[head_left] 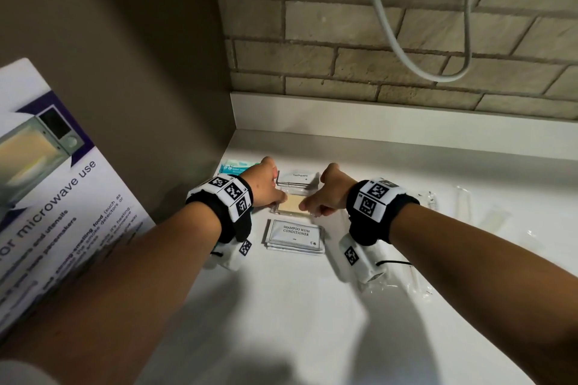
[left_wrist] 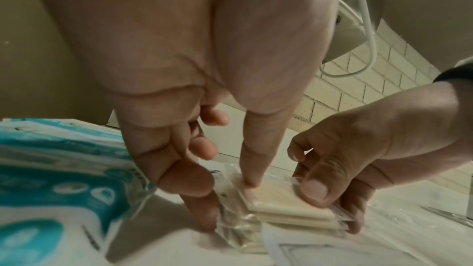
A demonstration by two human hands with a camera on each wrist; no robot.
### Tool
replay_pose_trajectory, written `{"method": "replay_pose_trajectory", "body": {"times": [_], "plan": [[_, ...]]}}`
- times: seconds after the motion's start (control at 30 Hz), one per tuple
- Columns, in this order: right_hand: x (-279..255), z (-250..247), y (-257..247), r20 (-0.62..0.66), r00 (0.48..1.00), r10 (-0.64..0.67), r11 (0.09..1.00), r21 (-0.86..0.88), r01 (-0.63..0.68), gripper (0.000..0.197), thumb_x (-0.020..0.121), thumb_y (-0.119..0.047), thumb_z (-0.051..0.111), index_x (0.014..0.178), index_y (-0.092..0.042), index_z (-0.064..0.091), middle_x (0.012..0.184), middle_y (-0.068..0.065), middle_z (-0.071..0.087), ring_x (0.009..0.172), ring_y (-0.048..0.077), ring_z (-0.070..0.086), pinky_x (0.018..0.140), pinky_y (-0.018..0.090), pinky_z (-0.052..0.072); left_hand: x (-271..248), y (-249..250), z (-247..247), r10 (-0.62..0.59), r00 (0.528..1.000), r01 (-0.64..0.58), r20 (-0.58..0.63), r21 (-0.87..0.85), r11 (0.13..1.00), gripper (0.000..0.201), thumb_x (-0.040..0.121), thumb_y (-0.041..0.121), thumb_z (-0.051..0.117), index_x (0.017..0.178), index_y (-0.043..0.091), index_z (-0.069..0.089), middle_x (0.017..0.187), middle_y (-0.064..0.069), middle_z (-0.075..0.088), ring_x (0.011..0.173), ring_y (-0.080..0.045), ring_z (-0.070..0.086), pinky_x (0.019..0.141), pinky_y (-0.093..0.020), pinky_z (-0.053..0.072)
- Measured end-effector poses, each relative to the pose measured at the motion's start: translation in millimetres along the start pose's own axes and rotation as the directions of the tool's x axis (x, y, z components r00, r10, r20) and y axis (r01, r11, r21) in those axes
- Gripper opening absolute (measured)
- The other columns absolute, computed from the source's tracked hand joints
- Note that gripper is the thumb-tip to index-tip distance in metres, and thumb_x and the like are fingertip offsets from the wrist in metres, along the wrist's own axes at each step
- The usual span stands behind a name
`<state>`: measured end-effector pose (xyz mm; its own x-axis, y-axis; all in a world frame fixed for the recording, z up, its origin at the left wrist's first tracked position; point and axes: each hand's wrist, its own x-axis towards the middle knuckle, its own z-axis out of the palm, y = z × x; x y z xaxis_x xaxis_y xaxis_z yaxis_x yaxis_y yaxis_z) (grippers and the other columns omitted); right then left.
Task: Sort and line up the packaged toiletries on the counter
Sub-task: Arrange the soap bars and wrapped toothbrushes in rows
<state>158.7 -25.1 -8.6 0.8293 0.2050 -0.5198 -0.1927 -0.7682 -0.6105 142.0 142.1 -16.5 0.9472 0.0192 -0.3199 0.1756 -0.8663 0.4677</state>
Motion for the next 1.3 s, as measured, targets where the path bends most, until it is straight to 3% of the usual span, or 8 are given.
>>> {"method": "replay_pose_trajectory", "body": {"times": [0.17,0.43,0.57,0.67,0.8,0.93,1.1,1.3], "plan": [[2.5,0.8,-0.2,0.012,1.000,0.025,0.984,-0.178,-0.022,0.060,0.074,-0.029,0.075,0.110,-0.003,0.035,0.084,0.008,0.065,0.069,0.022,0.057,0.075,0.032,0.052,0.8,1.8,-0.5,0.012,1.000,-0.011,-0.017,0.051,0.999,0.044,0.080,0.029,0.075,0.102,0.015,0.040,0.095,-0.003,0.055,0.081,-0.021,0.053,0.069,-0.030,0.041],[2.2,-5.7,6.2,-0.061,0.998,-0.023,0.990,-0.140,0.014,0.070,0.064,-0.041,0.084,0.111,-0.008,0.043,0.078,0.007,0.063,0.067,0.021,0.057,0.061,0.029,0.046,2.1,1.2,-2.7,-0.006,1.000,0.007,-0.021,0.041,0.999,0.046,0.078,0.030,0.075,0.104,0.016,0.040,0.105,-0.005,0.059,0.087,-0.022,0.057,0.073,-0.031,0.044],[-6.7,-26.5,12.8,-0.040,0.996,-0.084,0.991,-0.108,0.079,0.051,0.072,-0.039,0.080,0.103,-0.003,0.060,0.083,0.016,0.065,0.068,0.023,0.054,0.060,0.029,0.041,2.0,2.0,-7.6,-0.021,0.998,0.019,-0.059,-0.042,0.999,0.046,0.078,0.032,0.076,0.104,0.017,0.041,0.100,-0.003,0.059,0.086,-0.020,0.057,0.074,-0.031,0.045],[-19.7,-48.7,26.0,-0.062,0.982,-0.178,0.982,-0.078,0.173,0.025,0.083,-0.028,0.073,0.094,-0.012,0.058,0.080,0.006,0.065,0.059,0.016,0.057,0.051,0.022,0.043,-4.6,18.0,-12.4,0.084,0.988,-0.096,-0.130,-0.088,0.992,0.037,0.081,0.031,0.074,0.099,0.017,0.045,0.089,0.004,0.053,0.076,-0.014,0.050,0.067,-0.028,0.037],[-50.4,-71.0,52.1,-0.102,0.946,-0.308,0.904,-0.342,0.257,0.017,0.085,-0.025,0.069,0.098,-0.015,0.068,0.090,0.001,0.069,0.075,0.014,0.059,0.071,0.023,0.044,-26.4,54.6,-4.4,0.303,0.942,-0.309,-0.145,-0.017,0.951,0.021,0.086,0.031,0.070,0.100,0.020,0.059,0.092,0.003,0.062,0.079,-0.015,0.056,0.069,-0.025,0.040],[-75.5,-60.8,83.6,-0.003,0.961,-0.278,0.703,-0.682,0.201,0.050,0.083,-0.043,0.068,0.129,-0.028,0.057,0.126,-0.004,0.061,0.113,0.018,0.054,0.093,0.030,0.044,-49.5,81.9,36.7,0.496,0.868,-0.477,0.021,0.317,0.820,0.039,0.090,0.038,0.060,0.126,0.025,0.060,0.119,0.002,0.061,0.114,-0.021,0.049,0.095,-0.033,0.041],[-86.7,-37.0,111.4,0.035,0.969,-0.243,0.599,-0.781,0.178,0.075,0.081,-0.053,0.064,0.147,-0.029,0.036,0.145,-0.004,0.047,0.130,0.021,0.039,0.107,0.037,0.036,-63.9,93.7,85.3,0.505,0.822,-0.551,0.265,0.596,0.584,0.062,0.086,0.055,0.054,0.141,0.029,0.044,0.133,0.000,0.055,0.116,-0.028,0.041,0.094,-0.041,0.032],[-91.4,-30.0,122.5,0.011,0.954,-0.300,0.616,-0.761,0.203,0.071,0.080,-0.050,0.063,0.144,-0.027,0.040,0.144,-0.002,0.047,0.128,0.022,0.039,0.105,0.037,0.037,-72.5,100.9,89.0,0.446,0.871,-0.453,0.208,0.693,0.562,0.059,0.084,0.058,0.057,0.133,0.025,0.052,0.126,0.003,0.059,0.116,-0.026,0.040,0.095,-0.041,0.029]]}}
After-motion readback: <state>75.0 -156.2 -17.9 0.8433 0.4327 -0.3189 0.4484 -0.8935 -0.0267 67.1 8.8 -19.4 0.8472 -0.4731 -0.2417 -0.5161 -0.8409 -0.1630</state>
